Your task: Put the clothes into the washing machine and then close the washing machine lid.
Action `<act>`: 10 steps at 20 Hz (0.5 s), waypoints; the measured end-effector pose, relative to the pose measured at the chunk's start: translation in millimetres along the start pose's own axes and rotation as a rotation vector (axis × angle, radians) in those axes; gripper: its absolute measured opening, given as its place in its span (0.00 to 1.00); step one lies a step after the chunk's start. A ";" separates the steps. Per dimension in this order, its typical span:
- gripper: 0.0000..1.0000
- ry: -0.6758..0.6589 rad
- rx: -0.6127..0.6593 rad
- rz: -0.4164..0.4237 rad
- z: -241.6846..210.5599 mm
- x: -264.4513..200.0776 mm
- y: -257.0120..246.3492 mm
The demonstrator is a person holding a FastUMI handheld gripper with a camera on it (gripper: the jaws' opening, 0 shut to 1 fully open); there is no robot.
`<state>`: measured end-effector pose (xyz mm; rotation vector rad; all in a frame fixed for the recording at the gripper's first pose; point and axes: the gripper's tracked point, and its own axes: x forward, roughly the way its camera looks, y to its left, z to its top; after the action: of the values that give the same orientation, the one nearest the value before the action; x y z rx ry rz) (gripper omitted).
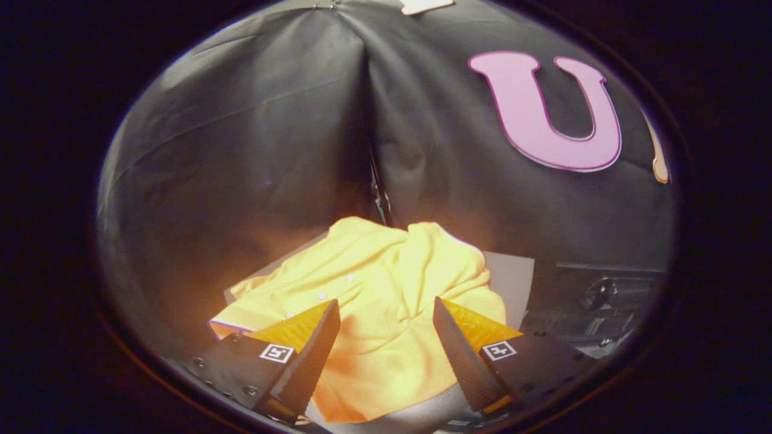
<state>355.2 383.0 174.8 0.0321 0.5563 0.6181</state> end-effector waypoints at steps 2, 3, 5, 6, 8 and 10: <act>0.98 0.054 -0.018 0.007 -7.3 4.8 2.6; 0.98 0.053 -0.046 -0.001 -6.6 4.8 1.4; 0.91 0.070 -0.112 -0.027 -9.6 4.6 -2.3; 0.81 0.083 -0.143 -0.046 -10.9 5.0 -3.2; 0.62 0.088 -0.165 -0.044 -13.1 6.4 4.2; 0.42 0.091 -0.163 -0.065 -13.7 4.2 7.5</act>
<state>347.0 389.7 162.4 -0.1678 0.5909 0.6017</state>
